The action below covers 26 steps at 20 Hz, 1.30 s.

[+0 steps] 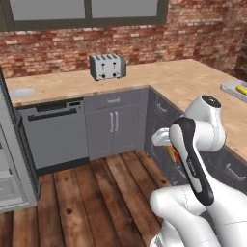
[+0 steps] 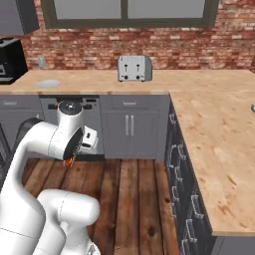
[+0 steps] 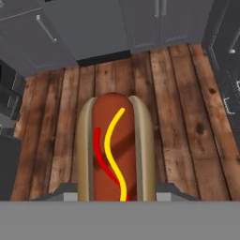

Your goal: Place the cold items (bell pepper and corn) from the fridge in one tupperware on the dining counter. Place the warm items (kebab skewer and hot dog) in the stove area in another tupperware.

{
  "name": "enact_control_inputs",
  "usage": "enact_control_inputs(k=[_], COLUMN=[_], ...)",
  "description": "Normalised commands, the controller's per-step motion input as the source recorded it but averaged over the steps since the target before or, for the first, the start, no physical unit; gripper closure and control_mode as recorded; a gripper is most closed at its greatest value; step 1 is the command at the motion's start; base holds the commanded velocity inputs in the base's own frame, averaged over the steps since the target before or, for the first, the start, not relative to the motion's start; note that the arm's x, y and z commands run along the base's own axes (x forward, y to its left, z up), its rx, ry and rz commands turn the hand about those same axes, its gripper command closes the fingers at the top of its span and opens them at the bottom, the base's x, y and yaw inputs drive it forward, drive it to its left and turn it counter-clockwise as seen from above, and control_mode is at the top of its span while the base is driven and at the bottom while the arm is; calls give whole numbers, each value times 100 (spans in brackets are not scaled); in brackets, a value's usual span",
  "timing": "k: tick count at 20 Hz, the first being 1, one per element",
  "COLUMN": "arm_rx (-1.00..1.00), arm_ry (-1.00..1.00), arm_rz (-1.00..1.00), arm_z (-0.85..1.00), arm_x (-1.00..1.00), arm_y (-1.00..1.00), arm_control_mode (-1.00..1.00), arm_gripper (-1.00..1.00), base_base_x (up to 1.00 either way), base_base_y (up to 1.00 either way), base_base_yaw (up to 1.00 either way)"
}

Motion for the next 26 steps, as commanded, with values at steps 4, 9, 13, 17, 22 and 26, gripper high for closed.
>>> enact_control_inputs(k=[4, 9, 13, 17, 22, 26], arm_rx=[0, 0, 0, 0, 0, 0], arm_ry=[0, 0, 0, 0, 0, 0], arm_rz=[0, 0, 0, 0, 0, 0], arm_z=[0, 0, 0, 0, 0, 0], arm_x=[0, 0, 0, 0, 0, 0], arm_y=[0, 0, 0, 0, 0, 0], arm_control_mode=[100, 100, 100, 100, 100, 100], arm_gripper=[100, 100, 100, 100, 100, 100], base_base_x=[-100, -77, -13, 0, 0, 0], base_base_y=[-44, -69, -100, -100, -100, -100], base_base_yaw=[-20, -18, -15, -2, 0, 0])
